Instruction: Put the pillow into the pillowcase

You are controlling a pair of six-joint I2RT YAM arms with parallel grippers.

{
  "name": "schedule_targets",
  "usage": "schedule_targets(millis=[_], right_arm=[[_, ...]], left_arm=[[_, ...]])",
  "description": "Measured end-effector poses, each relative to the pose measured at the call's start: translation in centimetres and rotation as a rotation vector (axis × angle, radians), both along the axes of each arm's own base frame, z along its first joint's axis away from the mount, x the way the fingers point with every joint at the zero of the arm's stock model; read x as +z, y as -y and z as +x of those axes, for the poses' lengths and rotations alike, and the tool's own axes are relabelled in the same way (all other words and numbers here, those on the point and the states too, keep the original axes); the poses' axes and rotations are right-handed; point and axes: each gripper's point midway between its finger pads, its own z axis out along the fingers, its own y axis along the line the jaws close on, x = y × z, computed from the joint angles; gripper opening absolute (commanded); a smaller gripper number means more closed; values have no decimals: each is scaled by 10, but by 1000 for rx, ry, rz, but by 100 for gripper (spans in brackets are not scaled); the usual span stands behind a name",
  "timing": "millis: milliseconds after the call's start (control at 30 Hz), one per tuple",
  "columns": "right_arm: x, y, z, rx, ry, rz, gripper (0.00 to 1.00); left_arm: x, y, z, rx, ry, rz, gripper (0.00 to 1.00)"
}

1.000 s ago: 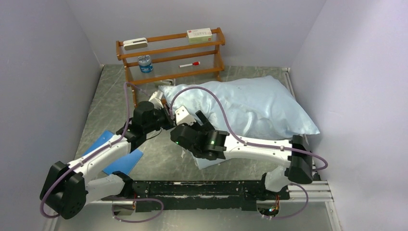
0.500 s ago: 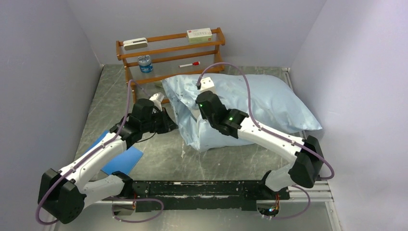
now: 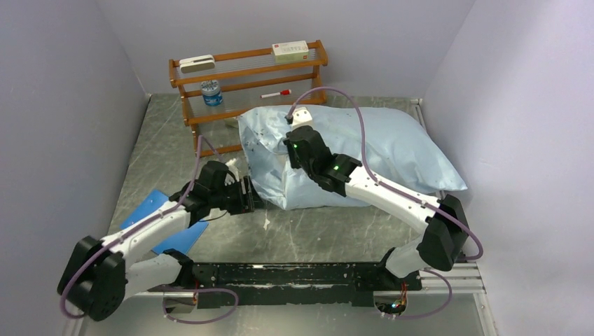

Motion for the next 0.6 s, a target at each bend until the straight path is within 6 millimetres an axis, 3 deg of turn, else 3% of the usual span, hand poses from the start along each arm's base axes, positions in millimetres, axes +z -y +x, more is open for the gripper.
schedule_targets(millis=[67,167,400,533,600], right_arm=[[0,-2,0,8,-4,9,0],[0,-6,-1,18,-9,23,0],[-2,-10,-1,32,-22,42,0],[-2,-13,-2,39,-27,57,0],[-2,-14,-3,44,-31,62,0]], left_arm=[[-20,3,-3,0,-56,17,68],[-24,11,3,10,-61,-8,71],[-2,26,15,96,-55,-166,76],[31,26,18,152,19,-235,83],[38,30,21,164,39,-269,83]])
